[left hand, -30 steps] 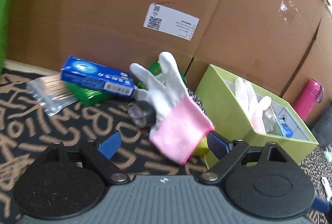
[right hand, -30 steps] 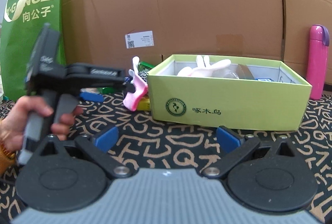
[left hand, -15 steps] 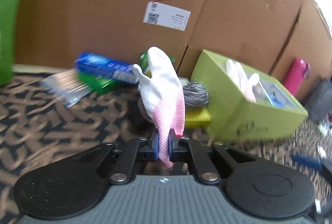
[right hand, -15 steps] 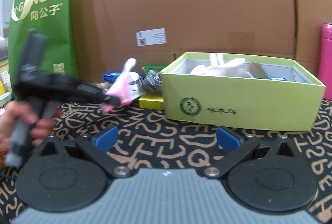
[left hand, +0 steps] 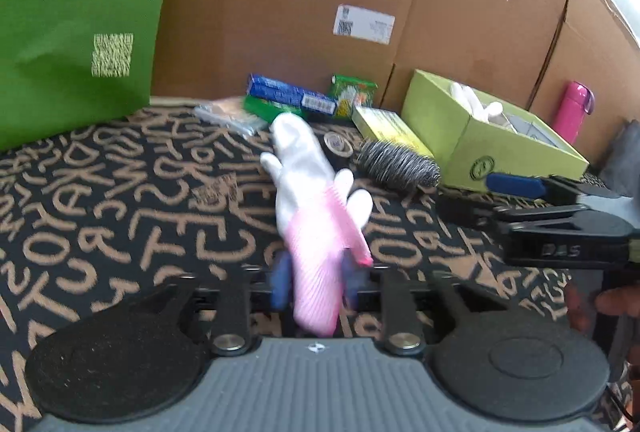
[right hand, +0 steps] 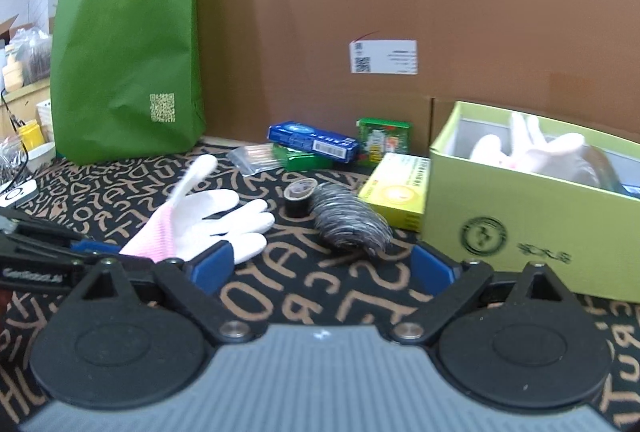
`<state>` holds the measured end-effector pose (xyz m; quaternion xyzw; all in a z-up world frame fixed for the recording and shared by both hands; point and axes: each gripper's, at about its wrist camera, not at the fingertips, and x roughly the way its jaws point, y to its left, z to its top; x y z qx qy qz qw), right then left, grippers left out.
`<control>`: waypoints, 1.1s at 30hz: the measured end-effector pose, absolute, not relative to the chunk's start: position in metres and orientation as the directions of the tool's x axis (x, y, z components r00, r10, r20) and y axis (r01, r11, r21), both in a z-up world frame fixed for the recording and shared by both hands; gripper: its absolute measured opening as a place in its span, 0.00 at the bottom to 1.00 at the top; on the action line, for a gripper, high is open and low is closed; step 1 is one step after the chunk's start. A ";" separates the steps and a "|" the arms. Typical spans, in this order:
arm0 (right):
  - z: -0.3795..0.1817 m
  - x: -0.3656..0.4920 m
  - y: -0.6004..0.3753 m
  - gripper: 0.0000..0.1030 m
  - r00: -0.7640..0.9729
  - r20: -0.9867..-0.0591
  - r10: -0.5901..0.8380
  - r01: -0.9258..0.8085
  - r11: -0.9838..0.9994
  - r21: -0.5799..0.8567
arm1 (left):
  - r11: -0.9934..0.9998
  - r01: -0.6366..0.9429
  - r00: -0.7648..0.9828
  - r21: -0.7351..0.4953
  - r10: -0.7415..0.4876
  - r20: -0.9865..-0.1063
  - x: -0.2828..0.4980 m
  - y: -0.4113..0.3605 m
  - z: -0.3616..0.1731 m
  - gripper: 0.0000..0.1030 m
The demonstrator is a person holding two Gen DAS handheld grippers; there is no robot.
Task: Organize objects
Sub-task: 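Hold the glove in the left gripper while the right grasps the steel wool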
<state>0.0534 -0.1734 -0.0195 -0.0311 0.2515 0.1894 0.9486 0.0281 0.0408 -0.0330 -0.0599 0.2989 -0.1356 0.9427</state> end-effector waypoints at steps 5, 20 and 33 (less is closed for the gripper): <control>-0.023 0.084 -0.168 0.81 0.793 -0.521 0.315 -0.350 0.936 0.033 | 0.960 0.238 0.814 -0.145 -0.279 -0.509 0.042 0.034 -0.027 0.59; -0.029 0.090 -0.176 0.36 0.738 -0.570 0.361 -0.375 0.922 0.098 | 0.959 0.209 0.781 -0.192 -0.281 -0.558 0.068 0.040 -0.041 0.66; -0.028 0.031 -0.220 0.39 0.742 -0.600 0.300 -0.303 0.948 0.098 | 0.888 0.449 0.745 0.100 -0.310 -0.590 0.060 -0.015 -0.044 0.58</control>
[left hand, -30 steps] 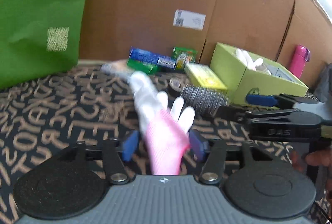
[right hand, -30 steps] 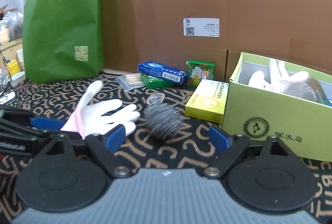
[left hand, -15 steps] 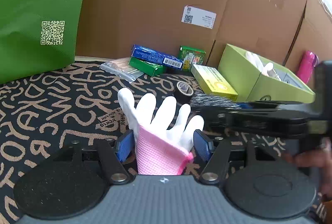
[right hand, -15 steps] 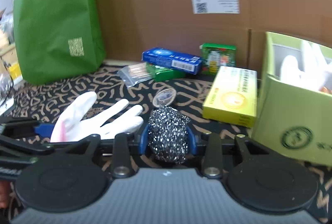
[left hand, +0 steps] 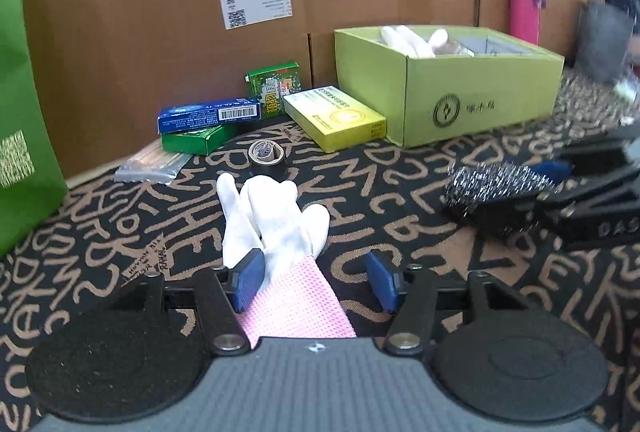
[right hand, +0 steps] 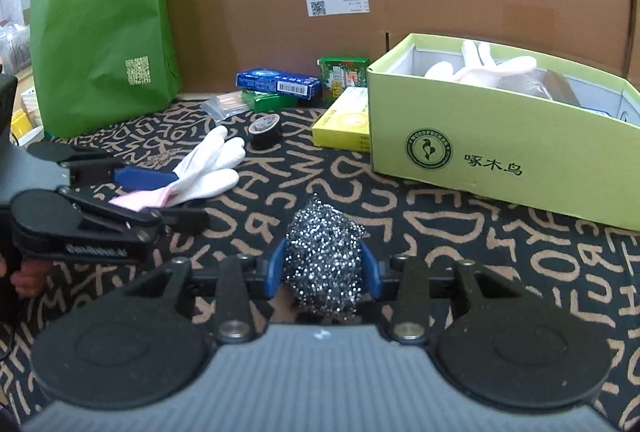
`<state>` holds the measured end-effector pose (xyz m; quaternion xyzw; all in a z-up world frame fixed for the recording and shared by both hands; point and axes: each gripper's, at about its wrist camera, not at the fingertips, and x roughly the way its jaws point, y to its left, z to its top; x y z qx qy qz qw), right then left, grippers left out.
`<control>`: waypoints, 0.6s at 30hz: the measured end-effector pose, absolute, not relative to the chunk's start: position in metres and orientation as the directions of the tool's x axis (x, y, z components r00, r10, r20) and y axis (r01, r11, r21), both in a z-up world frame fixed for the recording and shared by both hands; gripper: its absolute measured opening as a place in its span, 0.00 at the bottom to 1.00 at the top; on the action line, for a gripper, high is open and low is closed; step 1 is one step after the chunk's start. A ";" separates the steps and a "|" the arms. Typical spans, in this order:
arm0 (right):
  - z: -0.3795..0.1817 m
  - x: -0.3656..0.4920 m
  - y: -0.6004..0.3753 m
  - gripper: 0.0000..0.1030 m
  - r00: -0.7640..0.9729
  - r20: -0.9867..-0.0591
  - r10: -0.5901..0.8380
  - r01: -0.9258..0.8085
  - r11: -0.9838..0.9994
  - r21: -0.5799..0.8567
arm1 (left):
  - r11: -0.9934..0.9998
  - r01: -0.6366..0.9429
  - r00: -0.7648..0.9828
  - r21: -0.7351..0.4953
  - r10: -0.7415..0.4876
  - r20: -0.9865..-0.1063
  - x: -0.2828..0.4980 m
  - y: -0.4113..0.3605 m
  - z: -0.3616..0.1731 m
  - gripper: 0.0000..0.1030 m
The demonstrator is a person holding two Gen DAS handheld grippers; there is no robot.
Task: Organize objects
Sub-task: 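Hold the glove in the left gripper while the right grasps the steel wool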
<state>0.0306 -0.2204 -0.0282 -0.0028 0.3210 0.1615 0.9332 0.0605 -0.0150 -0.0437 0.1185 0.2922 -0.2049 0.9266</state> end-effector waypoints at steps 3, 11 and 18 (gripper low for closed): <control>-0.028 0.033 -0.218 0.39 0.741 -0.598 0.305 -0.312 0.945 0.095 | 0.897 0.433 0.745 0.086 -0.302 -0.595 0.062 -0.012 -0.043 0.58; -0.027 0.031 -0.217 0.48 0.743 -0.598 0.301 -0.317 0.945 0.082 | 0.930 0.360 0.757 0.076 -0.244 -0.606 0.074 -0.003 -0.044 0.67; -0.034 0.033 -0.215 0.37 0.729 -0.614 0.302 -0.329 0.942 0.073 | 0.928 0.346 0.770 0.139 -0.197 -0.606 0.073 -0.007 -0.041 0.13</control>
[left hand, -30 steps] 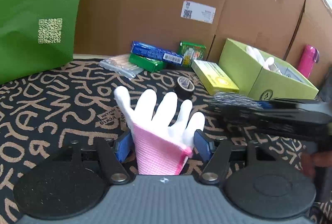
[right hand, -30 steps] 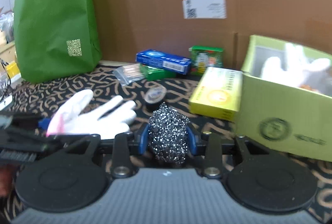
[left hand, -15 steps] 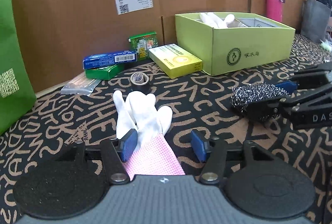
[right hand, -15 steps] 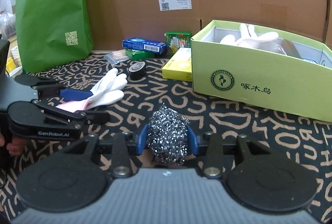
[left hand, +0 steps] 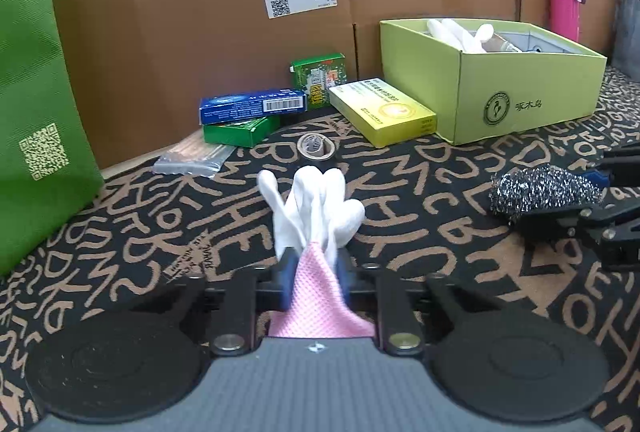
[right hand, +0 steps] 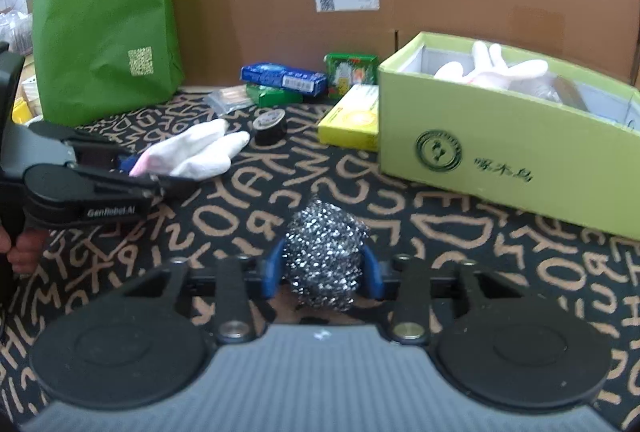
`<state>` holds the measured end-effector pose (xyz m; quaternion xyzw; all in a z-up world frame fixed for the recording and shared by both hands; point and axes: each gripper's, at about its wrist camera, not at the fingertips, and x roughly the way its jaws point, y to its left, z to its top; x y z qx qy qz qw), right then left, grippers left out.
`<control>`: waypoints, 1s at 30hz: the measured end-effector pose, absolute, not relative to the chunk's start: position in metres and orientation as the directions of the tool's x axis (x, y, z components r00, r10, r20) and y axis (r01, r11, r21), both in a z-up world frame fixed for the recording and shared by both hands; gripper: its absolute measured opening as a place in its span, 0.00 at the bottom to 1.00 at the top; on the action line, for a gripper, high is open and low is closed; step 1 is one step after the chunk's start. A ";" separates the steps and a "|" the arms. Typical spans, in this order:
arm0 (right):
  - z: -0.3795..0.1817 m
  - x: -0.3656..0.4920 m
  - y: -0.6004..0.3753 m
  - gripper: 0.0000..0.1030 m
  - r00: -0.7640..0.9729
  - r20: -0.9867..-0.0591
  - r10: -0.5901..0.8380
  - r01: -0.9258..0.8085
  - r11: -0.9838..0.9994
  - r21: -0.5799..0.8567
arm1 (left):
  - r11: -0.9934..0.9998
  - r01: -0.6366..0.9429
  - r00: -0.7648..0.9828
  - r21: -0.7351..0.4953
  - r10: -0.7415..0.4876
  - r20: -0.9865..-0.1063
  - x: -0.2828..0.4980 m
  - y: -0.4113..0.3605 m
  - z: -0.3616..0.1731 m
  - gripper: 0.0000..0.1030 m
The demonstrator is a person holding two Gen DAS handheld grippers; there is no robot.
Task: Organize objects
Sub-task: 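Hold the glove in the left gripper while the right grasps the steel wool, then carry the glove and steel wool into the green shoebox and release both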
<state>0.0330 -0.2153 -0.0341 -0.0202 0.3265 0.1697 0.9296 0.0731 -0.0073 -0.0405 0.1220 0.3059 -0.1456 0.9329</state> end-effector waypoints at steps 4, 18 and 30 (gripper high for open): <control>-0.030 0.030 -0.216 0.35 0.734 -0.603 0.312 -0.332 0.940 0.082 | 0.942 0.328 0.760 0.073 -0.217 -0.612 0.071 -0.001 -0.035 0.09; 0.047 0.023 -0.273 0.35 0.894 -0.391 0.220 -0.229 0.973 0.025 | 0.856 0.508 0.770 -0.095 -0.501 -0.395 0.074 -0.062 0.056 0.09; 0.065 0.080 -0.320 0.36 0.958 -0.286 -0.014 -0.005 0.998 -0.064 | 0.837 0.521 0.772 -0.166 -0.546 -0.325 0.147 -0.152 0.081 0.09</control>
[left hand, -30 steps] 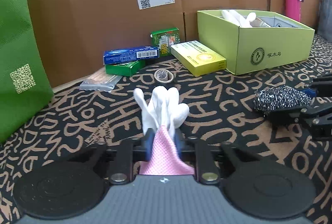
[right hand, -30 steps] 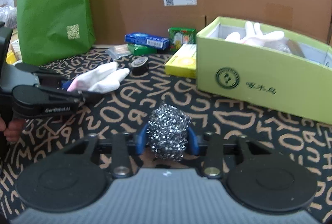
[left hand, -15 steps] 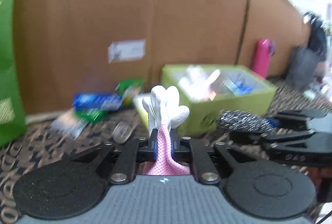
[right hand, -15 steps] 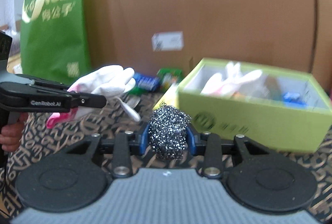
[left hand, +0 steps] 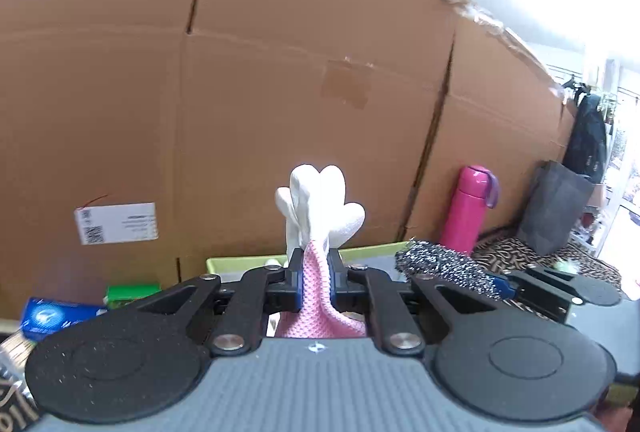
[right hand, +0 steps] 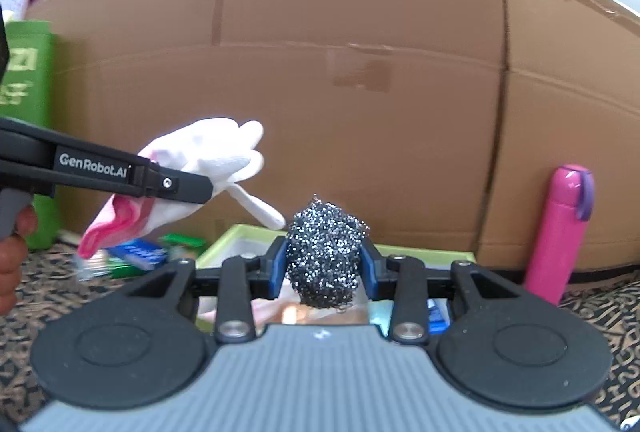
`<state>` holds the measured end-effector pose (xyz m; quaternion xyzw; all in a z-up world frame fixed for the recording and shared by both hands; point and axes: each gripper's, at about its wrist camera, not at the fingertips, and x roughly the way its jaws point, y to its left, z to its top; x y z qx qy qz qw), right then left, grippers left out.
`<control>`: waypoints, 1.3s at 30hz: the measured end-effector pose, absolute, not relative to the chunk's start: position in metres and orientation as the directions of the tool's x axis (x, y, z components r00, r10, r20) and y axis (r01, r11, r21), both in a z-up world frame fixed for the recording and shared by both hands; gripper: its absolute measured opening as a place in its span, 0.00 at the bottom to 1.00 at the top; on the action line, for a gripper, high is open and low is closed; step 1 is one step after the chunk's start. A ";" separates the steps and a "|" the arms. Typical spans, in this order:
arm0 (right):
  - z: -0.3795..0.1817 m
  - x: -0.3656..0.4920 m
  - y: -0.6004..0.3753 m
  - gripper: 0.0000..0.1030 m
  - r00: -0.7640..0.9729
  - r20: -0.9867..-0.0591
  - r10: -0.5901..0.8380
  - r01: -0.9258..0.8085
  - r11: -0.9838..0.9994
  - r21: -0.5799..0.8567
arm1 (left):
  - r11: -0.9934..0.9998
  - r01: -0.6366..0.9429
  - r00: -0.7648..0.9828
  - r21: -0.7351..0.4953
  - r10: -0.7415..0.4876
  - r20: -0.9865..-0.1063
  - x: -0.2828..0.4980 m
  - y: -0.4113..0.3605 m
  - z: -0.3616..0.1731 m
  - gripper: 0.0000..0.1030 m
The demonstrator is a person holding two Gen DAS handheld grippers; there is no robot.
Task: Organize objects
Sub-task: 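Carry the glove and steel wool into the green shoebox and release both, then move both grippers back toward the remaining boxes and tape roll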
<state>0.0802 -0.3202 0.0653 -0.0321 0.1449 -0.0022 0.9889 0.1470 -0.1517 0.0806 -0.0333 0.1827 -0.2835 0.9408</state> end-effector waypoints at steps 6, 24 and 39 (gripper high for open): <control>0.038 0.112 -0.334 0.36 0.944 -0.328 -0.032 0.027 0.999 -0.020 | 0.864 0.466 0.758 -0.189 -0.500 -0.420 0.185 -0.169 0.046 0.09; 0.052 0.048 -0.333 1.00 0.990 -0.142 -0.020 0.027 0.998 0.049 | 0.876 0.395 0.840 -0.277 -0.467 -0.278 0.126 -0.103 0.052 0.89; 0.007 0.006 -0.265 1.00 0.948 -0.280 0.148 -0.144 0.989 0.036 | 0.948 0.265 0.864 -0.175 -0.314 -0.393 0.064 -0.049 -0.002 0.93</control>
